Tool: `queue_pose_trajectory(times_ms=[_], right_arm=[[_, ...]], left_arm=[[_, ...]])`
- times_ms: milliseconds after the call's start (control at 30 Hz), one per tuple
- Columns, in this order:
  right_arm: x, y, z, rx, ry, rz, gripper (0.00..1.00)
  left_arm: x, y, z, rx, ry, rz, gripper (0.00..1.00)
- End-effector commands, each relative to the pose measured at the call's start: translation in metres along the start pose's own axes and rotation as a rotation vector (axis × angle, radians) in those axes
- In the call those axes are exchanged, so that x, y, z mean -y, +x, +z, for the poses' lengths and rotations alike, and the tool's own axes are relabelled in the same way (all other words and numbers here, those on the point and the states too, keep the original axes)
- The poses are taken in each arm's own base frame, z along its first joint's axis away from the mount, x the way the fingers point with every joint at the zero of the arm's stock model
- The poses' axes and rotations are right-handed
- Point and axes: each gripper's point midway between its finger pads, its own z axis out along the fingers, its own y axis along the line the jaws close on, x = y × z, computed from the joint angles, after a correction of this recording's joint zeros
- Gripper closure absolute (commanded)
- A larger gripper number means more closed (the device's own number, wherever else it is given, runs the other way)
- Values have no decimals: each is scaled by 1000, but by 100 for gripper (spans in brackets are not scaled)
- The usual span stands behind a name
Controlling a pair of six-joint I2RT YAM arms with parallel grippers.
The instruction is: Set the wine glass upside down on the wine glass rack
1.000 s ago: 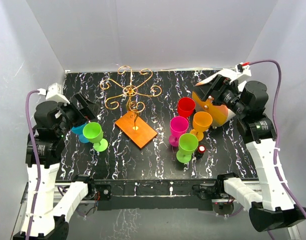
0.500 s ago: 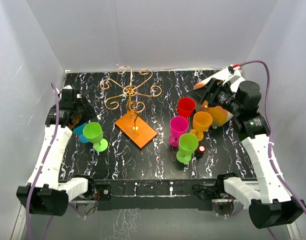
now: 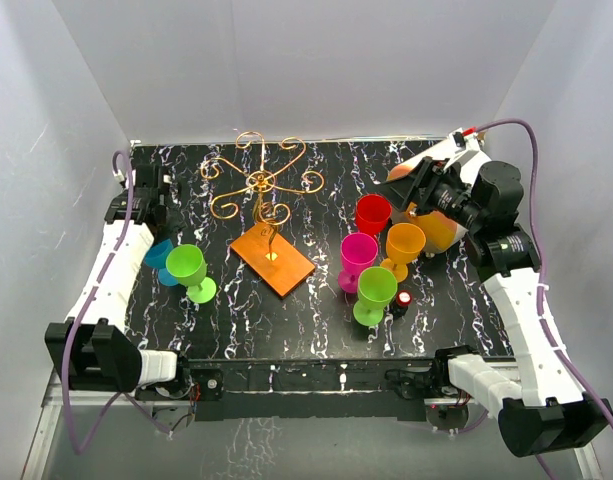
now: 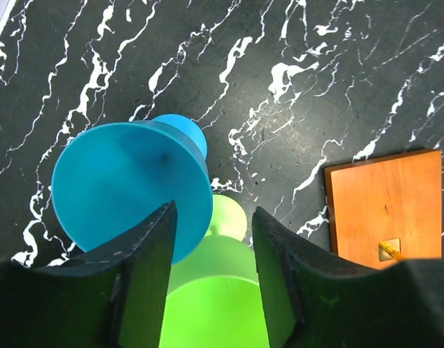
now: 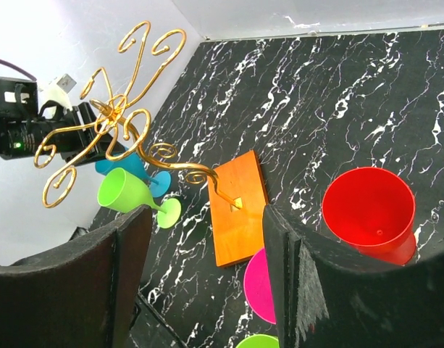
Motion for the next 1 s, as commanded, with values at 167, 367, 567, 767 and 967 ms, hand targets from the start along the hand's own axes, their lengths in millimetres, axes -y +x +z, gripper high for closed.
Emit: queue_pose_trajectory(times_ms=[167, 367, 567, 767, 967], right_arm=[[-6, -14, -1, 32, -26, -72, 40], [6, -18, -4, 73, 56, -73, 38], [4, -16, -4, 69, 43, -61, 37], [5, -17, -5, 70, 53, -65, 36], [5, -20, -4, 81, 48, -66, 35]], left_arm=[[-9, -3, 15, -10, -33, -14, 63], [-11, -12, 19, 20, -47, -11, 76], [-10, 3, 33, -40, -46, 6, 76], [-10, 3, 39, -50, -59, 17, 91], [-12, -42, 21, 89, -76, 27, 100]])
